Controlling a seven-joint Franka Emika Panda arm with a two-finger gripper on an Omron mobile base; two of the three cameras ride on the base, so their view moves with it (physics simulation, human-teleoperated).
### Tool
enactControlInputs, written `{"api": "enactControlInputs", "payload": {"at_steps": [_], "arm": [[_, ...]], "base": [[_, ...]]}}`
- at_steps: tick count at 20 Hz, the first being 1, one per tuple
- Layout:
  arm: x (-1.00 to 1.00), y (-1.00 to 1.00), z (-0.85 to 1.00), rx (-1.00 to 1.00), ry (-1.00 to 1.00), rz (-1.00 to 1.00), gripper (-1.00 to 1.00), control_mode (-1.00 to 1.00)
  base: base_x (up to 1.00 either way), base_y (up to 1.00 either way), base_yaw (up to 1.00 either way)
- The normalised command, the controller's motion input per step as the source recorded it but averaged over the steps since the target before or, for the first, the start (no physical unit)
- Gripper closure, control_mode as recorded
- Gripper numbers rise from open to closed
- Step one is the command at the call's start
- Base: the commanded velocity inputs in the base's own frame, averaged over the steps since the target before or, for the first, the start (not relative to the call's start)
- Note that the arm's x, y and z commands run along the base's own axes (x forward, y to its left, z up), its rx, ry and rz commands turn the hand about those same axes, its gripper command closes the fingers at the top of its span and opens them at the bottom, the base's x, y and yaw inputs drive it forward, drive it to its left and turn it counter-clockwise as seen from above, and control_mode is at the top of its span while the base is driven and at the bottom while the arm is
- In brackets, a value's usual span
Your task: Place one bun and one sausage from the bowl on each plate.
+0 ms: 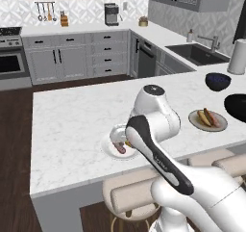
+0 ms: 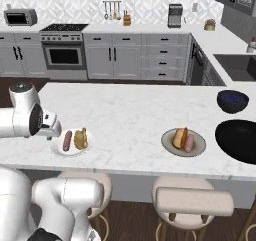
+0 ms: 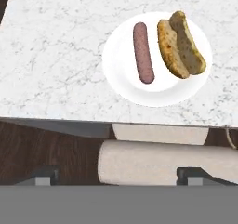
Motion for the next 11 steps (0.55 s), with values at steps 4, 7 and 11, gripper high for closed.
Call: {"api": "enactControlInputs", "payload": {"at_steps": [4,7,11], "arm": [[-1.0,0.15,0.41,0.02,0.29,0.0,-1.0,-1.0],[-1.0,0.39,0.11,0.0,0.14,0.0,-1.0,-1.0],[-1.0,0.44,0.0,-0.03,0.01,0.0,-1.0,-1.0]], "base": [[0.0,0.0,0.0],[0.0,0.0,0.0],[0.0,0.0,0.0]]}}
